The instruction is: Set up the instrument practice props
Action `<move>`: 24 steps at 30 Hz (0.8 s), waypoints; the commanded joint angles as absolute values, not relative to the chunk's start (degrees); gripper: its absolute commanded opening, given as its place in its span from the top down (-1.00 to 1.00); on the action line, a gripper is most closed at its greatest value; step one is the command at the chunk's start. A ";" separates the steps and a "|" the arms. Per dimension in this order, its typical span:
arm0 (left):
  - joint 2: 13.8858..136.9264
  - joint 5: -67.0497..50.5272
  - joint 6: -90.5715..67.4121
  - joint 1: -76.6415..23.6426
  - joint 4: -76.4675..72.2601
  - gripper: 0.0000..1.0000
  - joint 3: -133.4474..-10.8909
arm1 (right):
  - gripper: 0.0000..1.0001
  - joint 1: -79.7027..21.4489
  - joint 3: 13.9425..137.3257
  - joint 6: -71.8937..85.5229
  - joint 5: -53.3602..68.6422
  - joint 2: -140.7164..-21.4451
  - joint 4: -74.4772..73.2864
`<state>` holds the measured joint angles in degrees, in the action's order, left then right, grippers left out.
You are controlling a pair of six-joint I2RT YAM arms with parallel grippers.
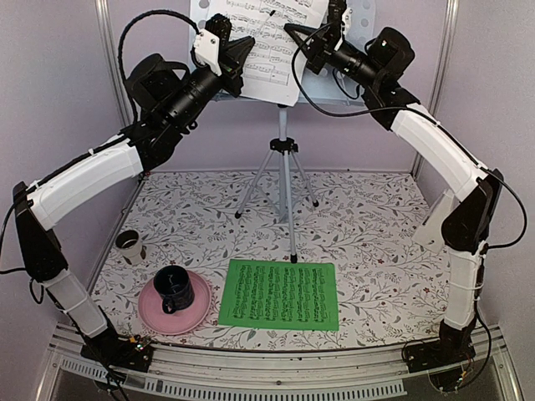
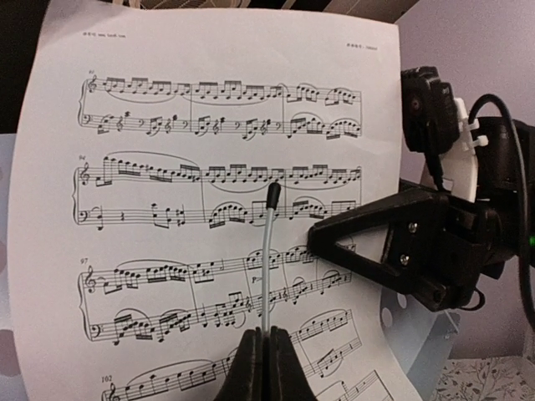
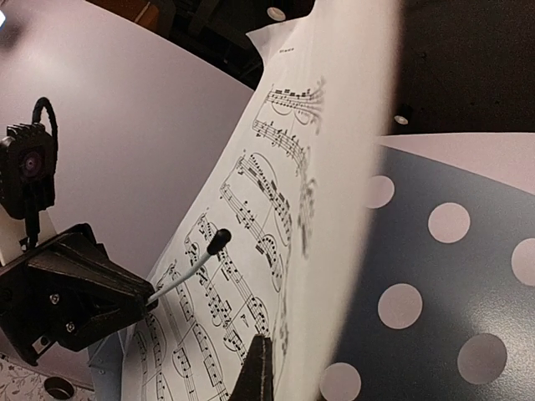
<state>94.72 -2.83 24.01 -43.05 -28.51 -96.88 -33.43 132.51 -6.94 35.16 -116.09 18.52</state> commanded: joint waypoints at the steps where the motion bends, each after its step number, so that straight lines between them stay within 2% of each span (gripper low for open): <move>1: 93.42 -4.89 24.08 -43.12 -30.06 1.00 -96.32 | 0.96 -34.53 134.60 -12.21 37.51 -117.83 20.54; 16: 93.78 -5.05 24.05 -43.12 -29.66 1.00 -96.86 | 0.78 -35.94 135.93 -15.92 37.55 -120.33 25.43; 19: 93.74 -4.75 24.15 -43.14 -29.79 1.00 -96.84 | 0.64 -36.12 135.89 -16.16 37.36 -120.54 26.00; 20: 93.76 -4.59 24.09 -43.12 -29.86 1.00 -96.85 | 0.55 -36.12 135.88 -16.28 37.21 -120.57 26.09; 24: 93.78 -2.90 23.70 -43.10 -30.29 0.98 -96.92 | 0.49 -36.12 135.88 -16.58 36.56 -120.41 26.06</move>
